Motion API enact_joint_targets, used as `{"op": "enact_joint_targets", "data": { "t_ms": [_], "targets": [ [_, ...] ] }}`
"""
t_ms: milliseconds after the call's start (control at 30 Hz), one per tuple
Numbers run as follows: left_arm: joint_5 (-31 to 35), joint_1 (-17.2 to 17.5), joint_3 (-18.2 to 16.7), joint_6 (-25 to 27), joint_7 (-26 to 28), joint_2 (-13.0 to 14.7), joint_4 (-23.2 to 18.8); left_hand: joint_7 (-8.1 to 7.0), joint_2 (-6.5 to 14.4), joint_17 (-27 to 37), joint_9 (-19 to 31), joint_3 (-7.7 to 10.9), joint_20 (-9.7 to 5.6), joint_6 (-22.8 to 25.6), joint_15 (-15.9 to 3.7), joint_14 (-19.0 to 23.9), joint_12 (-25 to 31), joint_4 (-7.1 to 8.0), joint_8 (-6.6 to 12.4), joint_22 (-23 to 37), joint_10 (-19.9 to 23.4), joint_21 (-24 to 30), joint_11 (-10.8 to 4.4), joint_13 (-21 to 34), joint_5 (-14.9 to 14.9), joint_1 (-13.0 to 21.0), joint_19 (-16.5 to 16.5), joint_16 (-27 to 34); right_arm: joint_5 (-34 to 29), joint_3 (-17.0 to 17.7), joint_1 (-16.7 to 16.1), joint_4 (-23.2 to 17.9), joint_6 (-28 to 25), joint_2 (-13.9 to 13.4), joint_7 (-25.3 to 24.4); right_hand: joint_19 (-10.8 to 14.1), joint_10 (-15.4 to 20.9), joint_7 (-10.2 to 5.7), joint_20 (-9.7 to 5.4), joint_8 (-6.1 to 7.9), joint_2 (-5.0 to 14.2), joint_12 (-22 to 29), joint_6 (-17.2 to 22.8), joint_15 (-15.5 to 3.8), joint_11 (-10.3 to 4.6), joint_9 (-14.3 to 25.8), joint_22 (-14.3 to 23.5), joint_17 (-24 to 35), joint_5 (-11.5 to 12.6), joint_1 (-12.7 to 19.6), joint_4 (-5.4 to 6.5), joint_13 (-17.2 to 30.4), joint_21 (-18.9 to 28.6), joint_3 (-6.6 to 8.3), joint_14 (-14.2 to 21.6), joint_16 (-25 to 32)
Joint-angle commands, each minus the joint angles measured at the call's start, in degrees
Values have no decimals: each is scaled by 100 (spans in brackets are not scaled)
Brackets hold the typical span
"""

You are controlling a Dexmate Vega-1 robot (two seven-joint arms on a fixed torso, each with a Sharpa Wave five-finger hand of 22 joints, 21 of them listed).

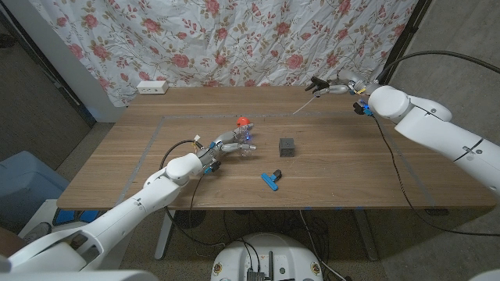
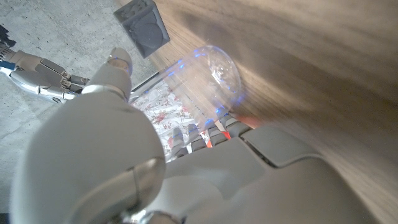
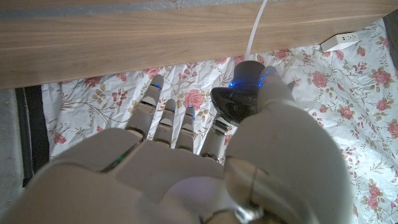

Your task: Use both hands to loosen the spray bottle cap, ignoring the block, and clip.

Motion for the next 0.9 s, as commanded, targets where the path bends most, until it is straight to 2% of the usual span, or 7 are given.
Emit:
{"op": "enact_joint_targets", "data": {
  "t_ms": [33, 400, 900],
  "targets": [
    [-88, 72, -49, 65, -116, 144, -204, 14, -51, 18, 17, -35, -127, -114, 39, -207, 1, 11, -1, 5, -173, -39, -4, -5, 5, -29, -209, 0, 44, 57, -99, -78, -29, -47, -73, -14, 27, -13, 0, 30, 102, -28, -28, -19, 11, 11, 22, 9, 40, 40, 1, 5, -5, 26, 44, 40],
    [-109, 231, -167, 116, -76, 373, -514, 120, -53, 18, 15, -104, -180, -249, 57, -397, 13, 59, 8, 4, -374, -37, 73, -13, 11, -156, -515, 17, 77, 90, -172, -205, -148, -66, -151, -23, 17, -9, 7, 25, 108, -35, -43, -24, 4, -11, 22, 9, 44, 43, 1, 5, -7, 25, 39, 37],
    [-125, 498, -346, 0, 71, 580, -728, 187, -22, 18, 14, -118, -183, -267, 76, -421, 33, 76, 22, 4, -398, -10, 62, -16, 15, -200, -544, 33, 107, 170, -313, -396, -231, -140, -278, -50, 9, -18, 14, 23, 117, -41, -54, -33, 2, -42, 22, 9, 52, 47, 1, 5, -13, 23, 31, 32]
  ]
}}
